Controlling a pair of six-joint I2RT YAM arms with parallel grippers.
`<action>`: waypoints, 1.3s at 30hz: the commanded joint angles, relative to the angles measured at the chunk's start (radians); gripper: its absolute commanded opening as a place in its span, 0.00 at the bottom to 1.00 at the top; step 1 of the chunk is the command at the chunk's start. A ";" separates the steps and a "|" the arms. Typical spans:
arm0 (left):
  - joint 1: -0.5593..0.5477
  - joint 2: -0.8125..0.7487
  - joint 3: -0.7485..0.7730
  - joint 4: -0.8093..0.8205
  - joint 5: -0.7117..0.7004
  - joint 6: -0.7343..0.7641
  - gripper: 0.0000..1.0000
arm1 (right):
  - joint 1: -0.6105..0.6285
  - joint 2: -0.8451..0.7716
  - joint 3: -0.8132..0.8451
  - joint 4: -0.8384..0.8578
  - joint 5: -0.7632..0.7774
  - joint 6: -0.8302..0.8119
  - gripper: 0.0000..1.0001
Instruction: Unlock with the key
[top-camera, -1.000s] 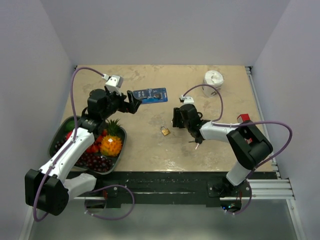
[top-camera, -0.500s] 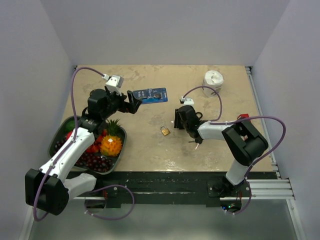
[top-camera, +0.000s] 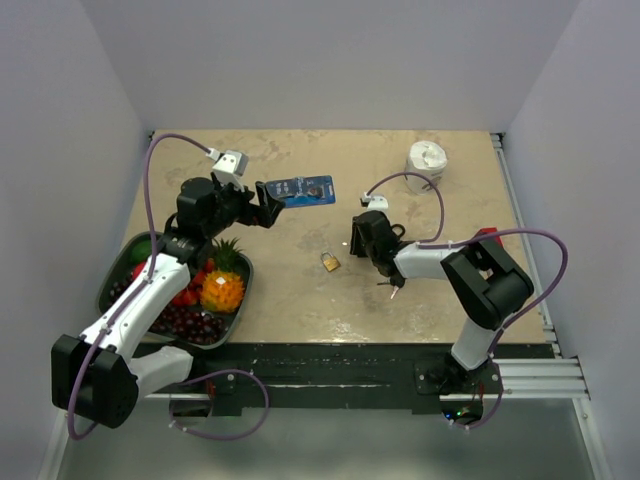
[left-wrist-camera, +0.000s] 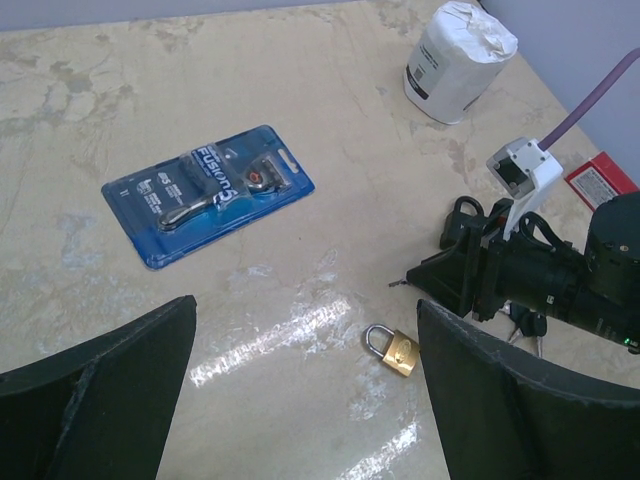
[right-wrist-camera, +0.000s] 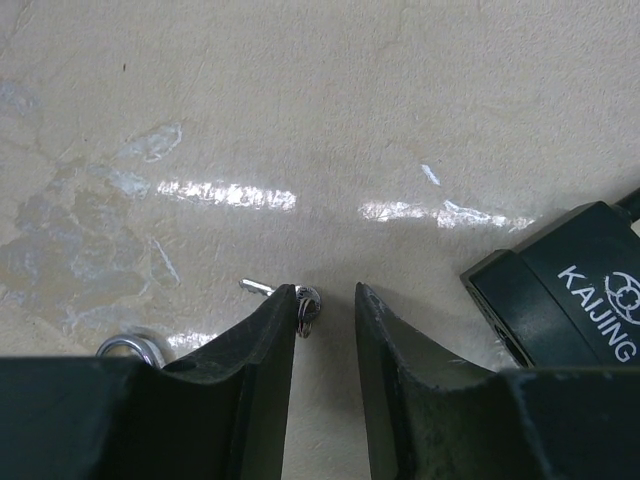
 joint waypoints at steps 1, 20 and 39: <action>-0.005 0.003 0.016 0.037 0.022 0.001 0.95 | 0.011 0.019 0.027 0.024 0.038 0.004 0.33; -0.005 0.009 0.016 0.037 0.031 -0.004 0.96 | 0.054 0.054 0.065 -0.010 0.090 -0.022 0.08; -0.005 -0.015 -0.027 0.178 0.250 -0.008 0.97 | 0.053 -0.222 0.056 0.104 -0.291 -0.048 0.00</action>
